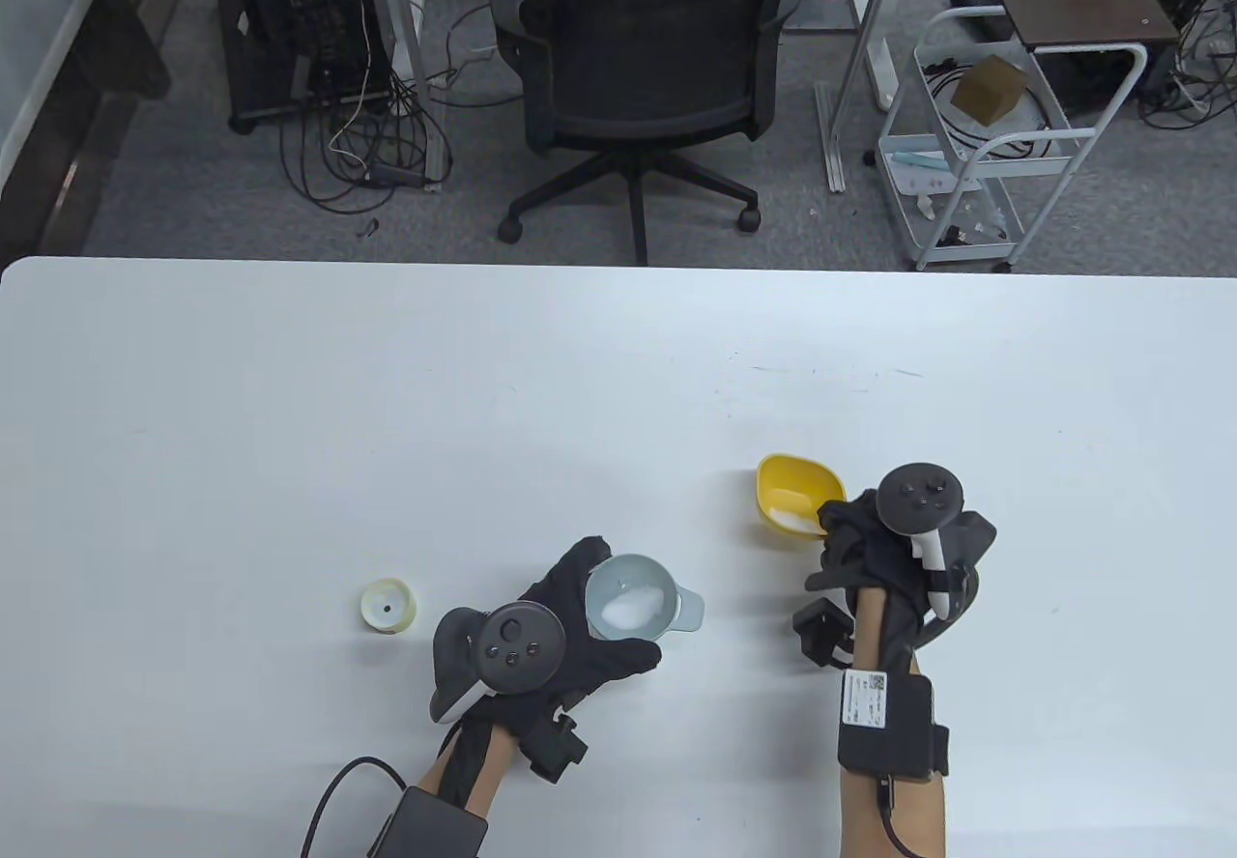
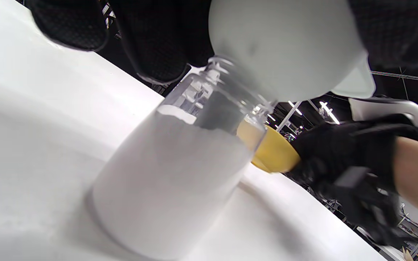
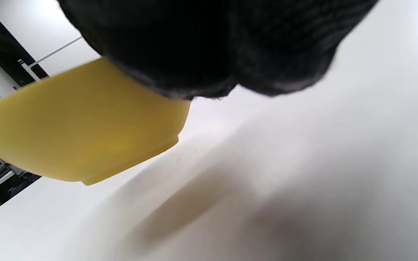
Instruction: Unscrew the press dispenser and pour salt into it
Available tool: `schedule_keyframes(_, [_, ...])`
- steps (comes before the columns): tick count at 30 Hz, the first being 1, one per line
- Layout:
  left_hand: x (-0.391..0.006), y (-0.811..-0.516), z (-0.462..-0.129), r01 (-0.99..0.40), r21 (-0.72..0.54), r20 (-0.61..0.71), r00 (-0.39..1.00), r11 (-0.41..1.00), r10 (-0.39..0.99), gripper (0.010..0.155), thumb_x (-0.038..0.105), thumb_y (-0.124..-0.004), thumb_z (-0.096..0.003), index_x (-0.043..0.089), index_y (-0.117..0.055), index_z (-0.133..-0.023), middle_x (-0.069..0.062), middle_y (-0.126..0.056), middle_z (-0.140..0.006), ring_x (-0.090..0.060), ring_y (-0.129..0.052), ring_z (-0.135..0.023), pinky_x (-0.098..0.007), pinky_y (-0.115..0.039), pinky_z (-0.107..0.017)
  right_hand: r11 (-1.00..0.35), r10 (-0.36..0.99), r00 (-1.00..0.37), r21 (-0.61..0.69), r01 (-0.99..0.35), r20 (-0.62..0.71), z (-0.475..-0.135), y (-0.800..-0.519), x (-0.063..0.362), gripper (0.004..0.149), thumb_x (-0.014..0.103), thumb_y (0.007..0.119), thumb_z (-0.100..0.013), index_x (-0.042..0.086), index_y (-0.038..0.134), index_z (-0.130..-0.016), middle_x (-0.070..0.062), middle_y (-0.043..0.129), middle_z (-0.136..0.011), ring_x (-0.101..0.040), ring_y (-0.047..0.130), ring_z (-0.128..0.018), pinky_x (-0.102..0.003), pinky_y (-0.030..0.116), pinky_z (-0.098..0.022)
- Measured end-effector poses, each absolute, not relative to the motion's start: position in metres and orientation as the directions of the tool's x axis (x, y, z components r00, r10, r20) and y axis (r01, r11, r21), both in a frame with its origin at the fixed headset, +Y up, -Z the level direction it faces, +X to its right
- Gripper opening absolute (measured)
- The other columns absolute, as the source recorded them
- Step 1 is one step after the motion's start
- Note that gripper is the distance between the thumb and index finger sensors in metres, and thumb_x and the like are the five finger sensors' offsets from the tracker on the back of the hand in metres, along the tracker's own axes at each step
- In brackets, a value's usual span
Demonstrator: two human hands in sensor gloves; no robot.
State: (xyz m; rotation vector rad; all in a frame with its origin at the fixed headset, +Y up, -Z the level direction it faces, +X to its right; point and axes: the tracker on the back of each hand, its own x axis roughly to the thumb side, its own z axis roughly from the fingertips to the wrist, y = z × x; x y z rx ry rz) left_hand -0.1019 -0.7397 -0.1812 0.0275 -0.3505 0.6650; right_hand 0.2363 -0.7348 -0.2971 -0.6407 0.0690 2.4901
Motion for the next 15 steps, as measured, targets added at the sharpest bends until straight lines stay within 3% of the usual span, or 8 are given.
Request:
schedule_keyframes(6, [-0.102,-0.74,-0.182,-0.616,-0.098,0.328,0.722,0.782,0.609,0.124,0.078,-0.082,-0.0329,-0.003,-0.043,-0.119,-0.022,-0.078,-0.105,-0.04,-0.091,-0.089,-0.07,-0.073,-0.063,-0.864,0.492,-0.716,-0.174,-0.473,-0.496,-0.338,-0.747,0.227,0.047,0.026,0.085,-0.058,-0.014,0.08,-0.082,-0.016,0.096,-0.047,0.0,0.098,-0.023,-0.024,0.098,-0.023])
schedule_keyframes(15, [-0.102,-0.74,-0.182,-0.61,-0.099,0.329,0.726,0.786,0.604,0.124,0.078,-0.081,-0.0329,-0.003,-0.043,-0.119,-0.022,-0.078,-0.105,-0.04,-0.091,-0.089,-0.071,-0.073,-0.063,-0.783,0.594,-0.624,-0.188,-0.593,-0.508,-0.359,-0.779,0.216,0.049,0.025,0.082,-0.06,-0.016,0.076,-0.086,-0.02,0.097,-0.053,-0.004,0.103,-0.03,-0.028,0.099,-0.028])
